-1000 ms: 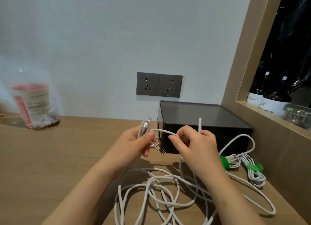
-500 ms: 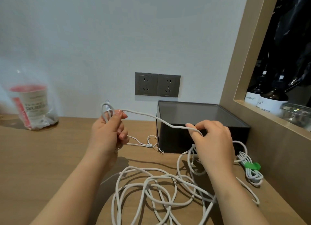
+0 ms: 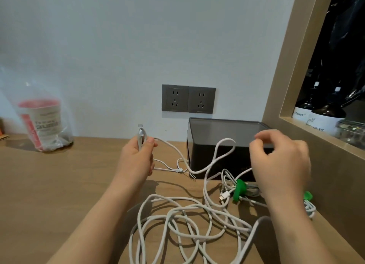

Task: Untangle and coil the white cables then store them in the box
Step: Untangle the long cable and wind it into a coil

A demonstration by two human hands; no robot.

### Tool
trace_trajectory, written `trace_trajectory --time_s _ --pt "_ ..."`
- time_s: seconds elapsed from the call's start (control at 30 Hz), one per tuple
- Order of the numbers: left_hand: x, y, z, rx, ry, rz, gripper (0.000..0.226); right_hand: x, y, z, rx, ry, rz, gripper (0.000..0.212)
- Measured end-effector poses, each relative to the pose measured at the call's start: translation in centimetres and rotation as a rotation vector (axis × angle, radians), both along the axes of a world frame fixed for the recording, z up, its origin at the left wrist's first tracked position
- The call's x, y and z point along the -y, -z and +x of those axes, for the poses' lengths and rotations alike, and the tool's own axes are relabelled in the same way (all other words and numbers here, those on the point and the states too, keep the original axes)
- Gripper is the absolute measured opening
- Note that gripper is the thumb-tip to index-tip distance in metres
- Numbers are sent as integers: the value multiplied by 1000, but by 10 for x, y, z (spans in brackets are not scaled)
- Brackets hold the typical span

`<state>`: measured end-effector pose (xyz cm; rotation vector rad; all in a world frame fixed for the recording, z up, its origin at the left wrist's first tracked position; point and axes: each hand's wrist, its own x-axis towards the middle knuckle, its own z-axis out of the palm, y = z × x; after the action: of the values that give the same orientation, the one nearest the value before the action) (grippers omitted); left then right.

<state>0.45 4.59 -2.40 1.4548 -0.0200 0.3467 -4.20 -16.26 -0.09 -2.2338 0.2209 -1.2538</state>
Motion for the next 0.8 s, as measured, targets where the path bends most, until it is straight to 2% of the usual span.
trace_trajectory --time_s 0.03,0.13,0.2,0.3,0.37,0.47,0.5,0.57,0.63,0.7,0.8 --pt "1 -1 -1 16 25 1 23 0 1 3 -19 -54 12 16" --pt "4 -2 -4 33 114 -26 22 -7 7 11 -265 -453 140 27" --pt "2 -4 -3 32 141 -105 22 -11 10 15 -372 -637 194 36" --pt "-4 -6 -1 27 144 -289 22 -11 9 12 -474 -703 374 14" --pt "-5 -7 1 15 145 -360 23 -8 7 9 -531 -744 511 20" --pt "-5 -7 2 4 168 -430 23 -10 5 9 -635 -986 707 19" --pt "-5 -8 2 3 174 -444 23 -11 6 10 -686 -1039 703 21" --pt "-5 -9 1 1 193 -475 23 -16 9 11 -810 -1045 504 36" --pt "-5 -9 1 -3 221 -518 23 -22 15 10 -889 -994 301 36" --pt "-6 -10 1 -7 251 -558 23 -26 16 7 -839 -916 295 18" --pt "-7 -11 0 -2 285 -561 24 -24 16 13 -603 -772 399 16"
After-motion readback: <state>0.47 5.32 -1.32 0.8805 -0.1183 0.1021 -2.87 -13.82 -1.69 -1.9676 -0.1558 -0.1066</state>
